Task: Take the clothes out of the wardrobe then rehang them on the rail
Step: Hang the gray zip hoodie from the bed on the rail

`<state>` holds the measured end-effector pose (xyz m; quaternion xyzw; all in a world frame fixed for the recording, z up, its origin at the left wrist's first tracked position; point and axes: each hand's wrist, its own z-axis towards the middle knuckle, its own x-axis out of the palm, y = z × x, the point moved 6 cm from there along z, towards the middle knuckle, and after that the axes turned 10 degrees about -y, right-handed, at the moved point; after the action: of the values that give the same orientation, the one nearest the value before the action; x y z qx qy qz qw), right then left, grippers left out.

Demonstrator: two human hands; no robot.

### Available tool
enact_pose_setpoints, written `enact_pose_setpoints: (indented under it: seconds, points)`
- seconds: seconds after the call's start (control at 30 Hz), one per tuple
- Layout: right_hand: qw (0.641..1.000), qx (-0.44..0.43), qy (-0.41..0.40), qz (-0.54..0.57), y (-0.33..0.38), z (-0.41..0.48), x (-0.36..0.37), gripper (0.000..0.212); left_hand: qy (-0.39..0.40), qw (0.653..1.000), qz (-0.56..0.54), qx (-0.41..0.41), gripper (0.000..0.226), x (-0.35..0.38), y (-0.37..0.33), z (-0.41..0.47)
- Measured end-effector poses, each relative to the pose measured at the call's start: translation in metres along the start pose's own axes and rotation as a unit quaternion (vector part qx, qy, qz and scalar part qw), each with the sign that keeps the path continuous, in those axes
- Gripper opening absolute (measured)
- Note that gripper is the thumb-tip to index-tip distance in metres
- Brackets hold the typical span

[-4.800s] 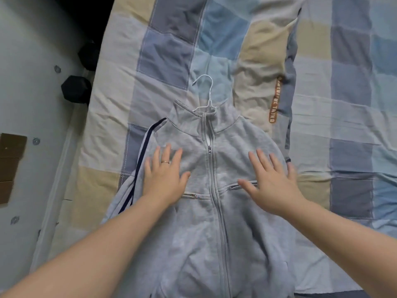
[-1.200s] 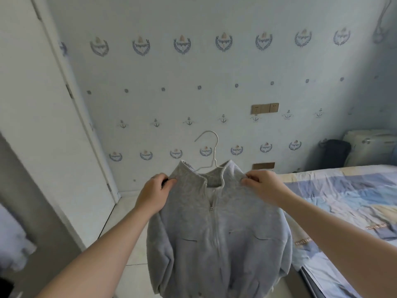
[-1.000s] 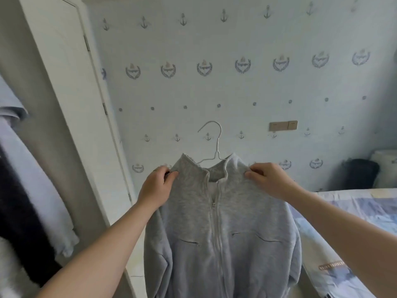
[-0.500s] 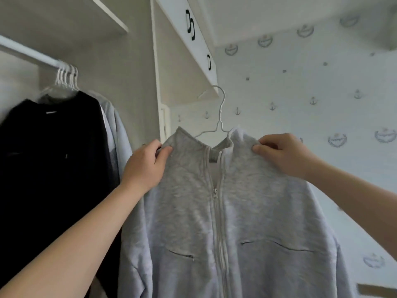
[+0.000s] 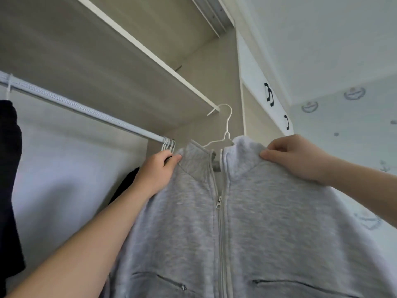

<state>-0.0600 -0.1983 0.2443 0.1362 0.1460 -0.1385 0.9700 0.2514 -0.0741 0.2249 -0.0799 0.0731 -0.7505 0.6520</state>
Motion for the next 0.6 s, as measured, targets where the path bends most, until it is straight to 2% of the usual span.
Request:
enact_pose_setpoints:
  seconds: [0.07, 0.13, 0.17, 0.23, 0.27, 0.37, 0.4, 0.47, 0.6]
  points:
    - [0.999, 0.013, -0.002, 0.037, 0.012, 0.017, 0.025, 0.031, -0.021, 0.999, 0.025, -0.036, 0.037, -0.01, 0.019, 0.01]
    - [0.997, 0.028, -0.008, 0.073, 0.023, 0.033, 0.051, 0.031, -0.073, 0.99, 0.084, -0.082, 0.031, -0.023, 0.036, 0.018]
    - [0.995, 0.034, -0.009, 0.088, 0.029, 0.04, 0.064, 0.031, -0.106, 0.983, 0.099, -0.114, 0.037, -0.03, 0.042, 0.02]
    - [0.992, 0.045, -0.01, 0.118, 0.042, 0.053, 0.091, 0.032, -0.145, 0.973, 0.045, -0.176, 0.061, -0.039, 0.05, 0.021]
    - [0.99, 0.049, -0.01, 0.13, 0.049, 0.059, 0.104, 0.033, -0.142, 0.973, 0.016, -0.179, 0.074, -0.038, 0.051, 0.022]
    - [0.985, 0.047, -0.006, 0.165, 0.073, 0.075, 0.141, 0.038, -0.092, 0.988, 0.019, -0.122, 0.112, -0.026, 0.054, 0.029]
    - [0.983, 0.046, -0.005, 0.18, 0.08, 0.079, 0.154, 0.04, -0.091, 0.988, 0.033, -0.123, 0.116, -0.024, 0.06, 0.032]
    - [0.977, 0.049, -0.003, 0.208, 0.094, 0.089, 0.177, 0.041, -0.118, 0.982, 0.062, -0.134, 0.113, -0.023, 0.076, 0.039]
    - [0.969, 0.042, -0.012, 0.243, 0.117, 0.106, 0.222, 0.043, -0.207, 0.967, 0.087, -0.124, 0.091, -0.027, 0.111, 0.057]
